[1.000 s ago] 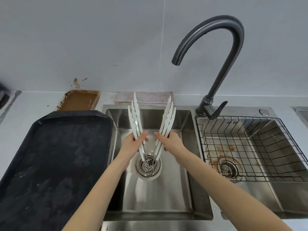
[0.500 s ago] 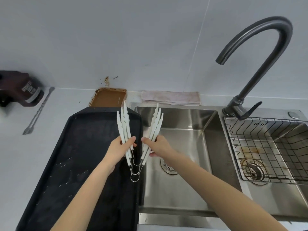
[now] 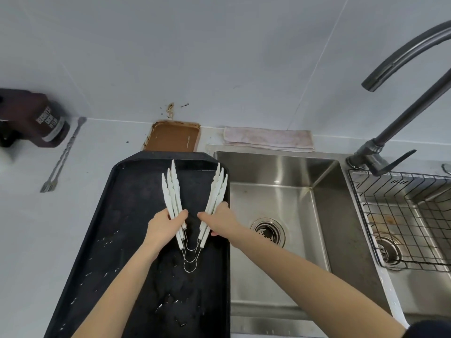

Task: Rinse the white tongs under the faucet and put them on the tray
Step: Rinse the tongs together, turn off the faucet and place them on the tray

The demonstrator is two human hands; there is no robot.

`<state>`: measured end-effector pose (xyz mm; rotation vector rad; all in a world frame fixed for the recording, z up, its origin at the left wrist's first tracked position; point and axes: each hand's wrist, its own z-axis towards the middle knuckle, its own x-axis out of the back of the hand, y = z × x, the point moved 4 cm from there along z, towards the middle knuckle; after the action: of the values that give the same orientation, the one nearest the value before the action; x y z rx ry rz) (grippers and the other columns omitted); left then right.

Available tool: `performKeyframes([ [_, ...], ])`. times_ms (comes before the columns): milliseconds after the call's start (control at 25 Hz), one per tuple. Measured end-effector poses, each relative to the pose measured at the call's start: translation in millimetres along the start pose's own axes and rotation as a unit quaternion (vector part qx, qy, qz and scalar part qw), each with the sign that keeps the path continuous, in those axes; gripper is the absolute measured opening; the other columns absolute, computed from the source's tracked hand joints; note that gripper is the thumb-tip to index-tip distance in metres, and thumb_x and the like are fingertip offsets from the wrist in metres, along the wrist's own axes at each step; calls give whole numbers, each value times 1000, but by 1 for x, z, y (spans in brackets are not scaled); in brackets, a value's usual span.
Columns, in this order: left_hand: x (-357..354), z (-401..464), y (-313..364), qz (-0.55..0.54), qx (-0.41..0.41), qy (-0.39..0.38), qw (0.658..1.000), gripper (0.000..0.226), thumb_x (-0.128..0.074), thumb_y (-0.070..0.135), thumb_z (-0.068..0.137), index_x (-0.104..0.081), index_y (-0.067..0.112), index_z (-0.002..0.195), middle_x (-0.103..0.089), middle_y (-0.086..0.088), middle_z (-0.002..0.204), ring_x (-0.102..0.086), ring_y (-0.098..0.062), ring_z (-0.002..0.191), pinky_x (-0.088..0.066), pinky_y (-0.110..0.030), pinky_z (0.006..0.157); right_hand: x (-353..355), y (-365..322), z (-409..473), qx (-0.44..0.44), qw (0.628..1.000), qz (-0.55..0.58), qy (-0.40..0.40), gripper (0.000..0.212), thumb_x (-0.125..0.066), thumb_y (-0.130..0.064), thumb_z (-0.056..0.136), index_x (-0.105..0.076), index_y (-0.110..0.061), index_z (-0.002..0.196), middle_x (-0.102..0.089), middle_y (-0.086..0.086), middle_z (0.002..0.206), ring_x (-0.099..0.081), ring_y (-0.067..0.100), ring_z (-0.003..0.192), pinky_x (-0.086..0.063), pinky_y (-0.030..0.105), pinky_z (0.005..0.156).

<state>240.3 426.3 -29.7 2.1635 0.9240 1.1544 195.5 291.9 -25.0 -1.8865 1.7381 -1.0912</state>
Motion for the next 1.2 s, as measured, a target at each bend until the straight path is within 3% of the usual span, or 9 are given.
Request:
performKeyframes([
  [120, 0, 3, -2, 113, -11, 33, 993, 26, -47, 37, 89, -56, 15, 81, -55, 4, 72, -53, -22, 83, -40, -30, 71, -1, -2, 4, 6, 998, -58, 20, 40, -55, -25, 87, -32, -3, 111, -47, 8, 100, -53, 22, 87, -52, 35, 79],
  [200, 0, 3, -4, 161, -7, 55, 985, 30, -46, 42, 87, -56, 14, 87, -57, 0, 77, -53, -25, 84, -40, -32, 74, -2, -4, 6, 8, 995, -99, 31, 36, -55, -25, 87, -30, -5, 103, -49, 10, 101, -58, 29, 92, -51, 39, 85],
  [400, 3, 2, -5, 244, -2, 91, 965, 43, -45, 48, 86, -47, 7, 98, -64, -12, 97, -56, -31, 85, -41, -34, 72, -5, -5, 8, 17, 978, -206, 25, 46, -54, -33, 86, -34, 0, 112, -58, 23, 117, -62, 39, 104, -51, 40, 81],
  [520, 6, 2, -3, 269, -17, 105, 957, 43, -49, 46, 87, -40, 6, 96, -63, -14, 104, -56, -32, 83, -40, -35, 70, -1, -8, 5, 58, 960, -270, 37, 50, -52, -30, 89, -34, 4, 121, -52, 22, 123, -58, 39, 108, -45, 37, 79],
  [720, 7, 1, 0, 261, -40, 112, 958, 56, -49, 43, 89, -35, 4, 126, -52, -14, 128, -58, -41, 103, -39, -38, 73, 10, -14, 5, 117, 954, -268, 64, 48, -50, -19, 91, -31, 1, 129, -39, 18, 131, -52, 33, 111, -45, 37, 91],
  [920, 3, 3, -1, 256, -46, 105, 960, 54, -47, 40, 91, -33, 2, 128, -55, -16, 126, -58, -41, 103, -38, -38, 72, 12, -13, 9, 127, 955, -258, 68, 50, -51, -17, 91, -30, 1, 133, -38, 18, 132, -53, 32, 109, -44, 33, 88],
  [1040, 9, 1, 2, 247, -50, 108, 962, 59, -45, 42, 92, -33, 2, 133, -50, -16, 132, -53, -38, 114, -44, -44, 84, 15, -15, 6, 134, 958, -241, 79, 55, -51, -16, 91, -26, -1, 138, -38, 18, 133, -53, 33, 110, -44, 35, 91],
  [1200, 18, -5, 17, 302, -73, 149, 939, 65, -41, 41, 94, -24, 2, 143, -38, -19, 144, -39, -36, 130, -36, -48, 102, 32, -21, 0, 154, 954, -237, 101, 58, -47, -20, 91, -24, -8, 143, -37, 16, 135, -55, 34, 108, -46, 39, 92],
])
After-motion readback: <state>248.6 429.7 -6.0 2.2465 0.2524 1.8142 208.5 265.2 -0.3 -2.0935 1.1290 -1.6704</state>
